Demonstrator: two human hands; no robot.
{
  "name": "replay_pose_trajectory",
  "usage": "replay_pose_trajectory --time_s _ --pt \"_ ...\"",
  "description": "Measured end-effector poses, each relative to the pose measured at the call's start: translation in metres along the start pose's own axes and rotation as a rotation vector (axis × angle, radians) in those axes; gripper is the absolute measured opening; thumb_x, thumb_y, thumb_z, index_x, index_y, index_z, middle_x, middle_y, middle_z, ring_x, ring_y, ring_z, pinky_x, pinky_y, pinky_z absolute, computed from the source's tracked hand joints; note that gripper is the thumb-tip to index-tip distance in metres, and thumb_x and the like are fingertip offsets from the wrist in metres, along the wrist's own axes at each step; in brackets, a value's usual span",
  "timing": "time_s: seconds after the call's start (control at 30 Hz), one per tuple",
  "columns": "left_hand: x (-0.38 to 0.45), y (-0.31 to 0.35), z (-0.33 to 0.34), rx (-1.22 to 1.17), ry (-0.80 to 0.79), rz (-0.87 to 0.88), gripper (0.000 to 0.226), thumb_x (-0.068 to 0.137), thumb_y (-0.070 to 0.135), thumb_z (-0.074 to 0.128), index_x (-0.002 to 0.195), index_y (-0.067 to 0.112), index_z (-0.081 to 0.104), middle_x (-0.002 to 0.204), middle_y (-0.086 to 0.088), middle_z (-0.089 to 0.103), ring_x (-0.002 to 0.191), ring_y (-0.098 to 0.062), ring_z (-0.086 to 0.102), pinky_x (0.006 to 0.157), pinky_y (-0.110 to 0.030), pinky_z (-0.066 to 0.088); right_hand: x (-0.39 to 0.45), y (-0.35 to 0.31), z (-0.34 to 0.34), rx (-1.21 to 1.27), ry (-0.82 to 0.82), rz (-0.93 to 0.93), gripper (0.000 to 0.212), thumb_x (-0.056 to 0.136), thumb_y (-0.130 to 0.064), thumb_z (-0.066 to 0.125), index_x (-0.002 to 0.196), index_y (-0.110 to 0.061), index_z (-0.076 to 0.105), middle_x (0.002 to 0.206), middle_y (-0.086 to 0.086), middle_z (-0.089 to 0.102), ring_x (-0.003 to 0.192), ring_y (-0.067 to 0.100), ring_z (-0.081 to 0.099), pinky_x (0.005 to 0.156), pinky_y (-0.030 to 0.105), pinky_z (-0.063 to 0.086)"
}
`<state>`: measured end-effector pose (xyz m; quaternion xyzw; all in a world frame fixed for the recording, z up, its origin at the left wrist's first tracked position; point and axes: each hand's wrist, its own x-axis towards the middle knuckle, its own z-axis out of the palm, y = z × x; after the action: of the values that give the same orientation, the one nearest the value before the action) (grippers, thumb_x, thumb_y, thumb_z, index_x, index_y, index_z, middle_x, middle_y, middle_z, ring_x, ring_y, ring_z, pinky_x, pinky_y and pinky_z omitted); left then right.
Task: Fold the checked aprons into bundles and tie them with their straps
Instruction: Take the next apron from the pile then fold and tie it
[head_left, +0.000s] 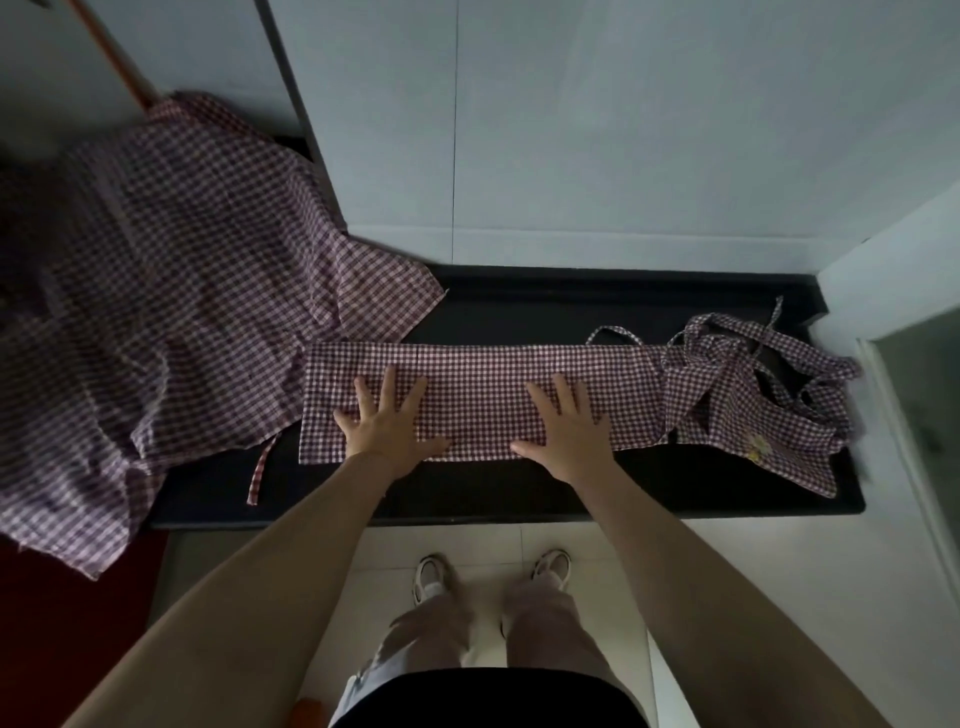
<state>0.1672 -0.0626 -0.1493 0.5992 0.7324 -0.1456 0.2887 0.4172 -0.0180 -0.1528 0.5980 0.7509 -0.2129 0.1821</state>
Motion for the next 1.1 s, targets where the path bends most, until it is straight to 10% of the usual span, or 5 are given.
replay_pose_trajectory --time_s 0.27,0.33,0.43,0.67,1.1 --pt "-0.007 -0.005 -0.005 -0.103 0.208 -0.082 0.068 0.091 0.047 0.06 0.149 0.026 0.032 0.157 -0.012 0.019 0.143 -0.035 0.021 0.111 -0.052 0.03 -0.008 0.008 -0.005 0.134 0.319 0.265 0.052 0.093 -0.029 0.062 0.139 -0.017 0.04 0.143 0.017 0.039 0.127 0.034 0.044 0.099 0.048 0.046" --pt "-0.021 0.006 -0.003 -0.325 0.354 -0.178 0.033 0.091 0.032 0.059 0.119 0.014 0.058 0.128 -0.011 0.051 0.114 -0.028 0.05 0.093 -0.044 0.047 -0.02 -0.005 -0.009 0.383 0.491 0.435 0.027 0.088 -0.016 0.064 0.112 -0.011 0.054 0.114 0.011 0.054 0.097 0.023 0.055 0.075 0.031 0.049" --pt "-0.038 0.033 0.001 -0.932 0.154 -0.457 0.021 0.091 0.026 0.055 0.089 0.008 0.067 0.087 -0.008 0.07 0.074 -0.021 0.064 0.067 -0.035 0.055 -0.034 -0.022 -0.007 1.143 0.245 0.731 0.012 0.094 -0.016 0.058 0.103 -0.007 0.06 0.097 0.008 0.062 0.083 0.023 0.061 0.065 0.029 0.046" --pt "-0.047 0.054 0.039 -1.974 -0.263 -0.714 0.032 0.098 0.027 0.06 0.113 -0.001 0.064 0.088 -0.007 0.072 0.072 -0.015 0.066 0.042 -0.02 0.048 -0.055 -0.042 -0.003 1.805 0.019 0.972 0.021 0.094 -0.011 0.063 0.11 0.002 0.062 0.106 0.012 0.067 0.094 0.024 0.066 0.092 0.038 0.048" --pt "-0.036 0.019 0.034 -2.185 0.115 -0.815 0.021 0.093 0.018 0.067 0.107 0.003 0.062 0.093 -0.01 0.067 0.081 -0.021 0.068 0.059 -0.027 0.054 -0.054 -0.03 -0.013 2.102 0.136 0.937 0.018 0.095 -0.018 0.064 0.103 -0.003 0.059 0.097 0.011 0.066 0.089 0.02 0.066 0.079 0.032 0.054"
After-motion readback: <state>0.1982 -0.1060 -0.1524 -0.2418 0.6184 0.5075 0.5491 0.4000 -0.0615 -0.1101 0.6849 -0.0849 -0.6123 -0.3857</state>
